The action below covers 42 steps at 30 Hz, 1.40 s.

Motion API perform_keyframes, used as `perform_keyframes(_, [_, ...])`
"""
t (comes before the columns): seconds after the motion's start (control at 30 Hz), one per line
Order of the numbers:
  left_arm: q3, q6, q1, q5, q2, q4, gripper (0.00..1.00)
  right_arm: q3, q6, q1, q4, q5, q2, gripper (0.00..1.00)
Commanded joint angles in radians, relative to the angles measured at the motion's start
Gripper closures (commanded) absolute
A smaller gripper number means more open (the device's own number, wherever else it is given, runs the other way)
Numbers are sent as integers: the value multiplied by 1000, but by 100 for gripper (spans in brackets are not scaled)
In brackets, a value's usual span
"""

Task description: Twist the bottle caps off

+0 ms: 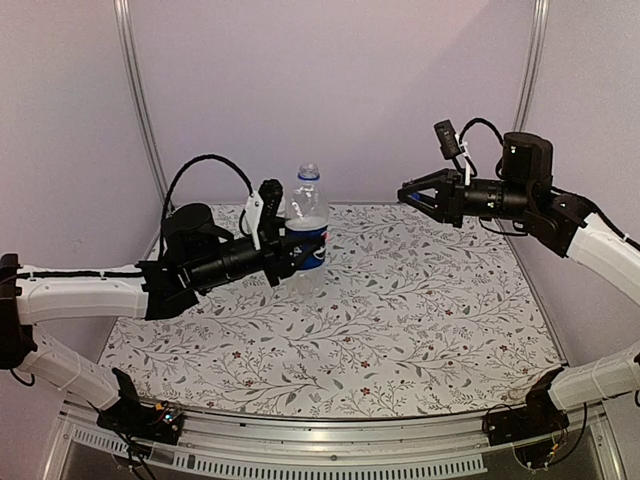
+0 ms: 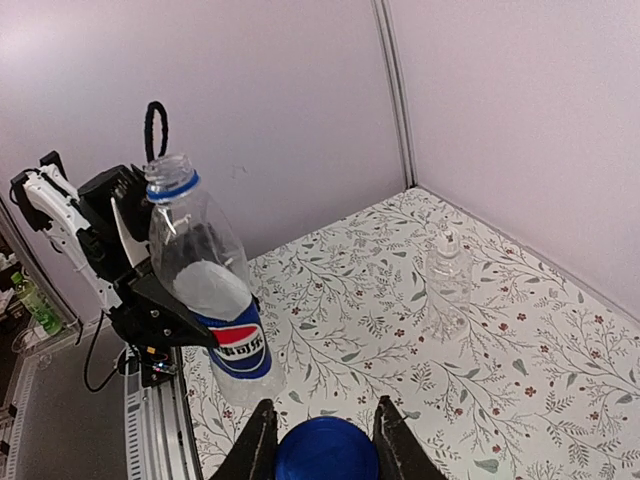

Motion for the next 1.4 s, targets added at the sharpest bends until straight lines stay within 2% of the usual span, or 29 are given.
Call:
perform_keyframes(0.0, [-23,15,23,-225,-30,-3,62,-124,23,3,36,159,21,88])
perform_keyframes(0.17, [-26,9,30,-238,-29,-1,62,-289,50,8,156,208,79,88])
perform_keyframes(0.3, [-25,11,31,-236,-25,-3,61,-348,57,48,213,288,170,88])
perform_keyframes(0.7, [-17,10,29,-220,-19,-12,60,-400,51,154,261,406,434,85])
perform_keyframes(0.97, [-15,12,27,-215,-15,-17,59,-426,60,172,280,474,488,79])
perform_keyframes(1.23, [-15,17,24,-213,-14,-18,59,-393,40,172,291,497,566,79])
perform_keyframes(1.37, [-13,23,21,-220,-14,-22,58,-387,36,171,292,501,586,72])
